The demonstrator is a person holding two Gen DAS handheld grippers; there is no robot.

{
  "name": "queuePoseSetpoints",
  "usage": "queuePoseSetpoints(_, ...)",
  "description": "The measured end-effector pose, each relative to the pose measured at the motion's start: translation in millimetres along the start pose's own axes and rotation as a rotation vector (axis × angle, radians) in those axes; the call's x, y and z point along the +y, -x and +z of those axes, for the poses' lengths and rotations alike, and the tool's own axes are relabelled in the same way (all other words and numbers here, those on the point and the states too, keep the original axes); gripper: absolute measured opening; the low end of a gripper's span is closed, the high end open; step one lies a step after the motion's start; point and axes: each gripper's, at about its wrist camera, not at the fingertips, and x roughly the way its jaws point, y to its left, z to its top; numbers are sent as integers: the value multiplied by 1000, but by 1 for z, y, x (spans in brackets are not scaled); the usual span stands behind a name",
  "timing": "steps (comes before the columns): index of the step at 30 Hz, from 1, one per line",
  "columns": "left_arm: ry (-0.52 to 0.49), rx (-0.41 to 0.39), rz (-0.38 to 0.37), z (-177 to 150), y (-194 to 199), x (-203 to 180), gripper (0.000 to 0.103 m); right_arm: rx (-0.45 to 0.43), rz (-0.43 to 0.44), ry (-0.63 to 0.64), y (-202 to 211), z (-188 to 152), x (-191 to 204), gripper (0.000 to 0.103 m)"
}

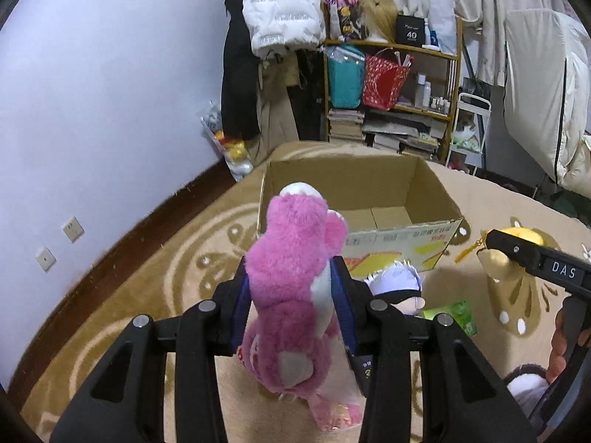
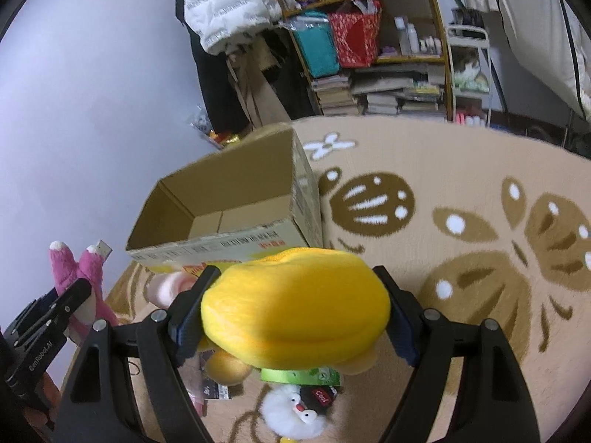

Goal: Organize soft objects
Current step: 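Lift and carry both plushes over the cardboard box rim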

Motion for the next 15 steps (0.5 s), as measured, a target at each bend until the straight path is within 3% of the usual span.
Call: queuePoseSetpoints(15, -69, -152, 40, 43, 19, 1, 39, -148, 46, 147, 41, 28, 49, 86)
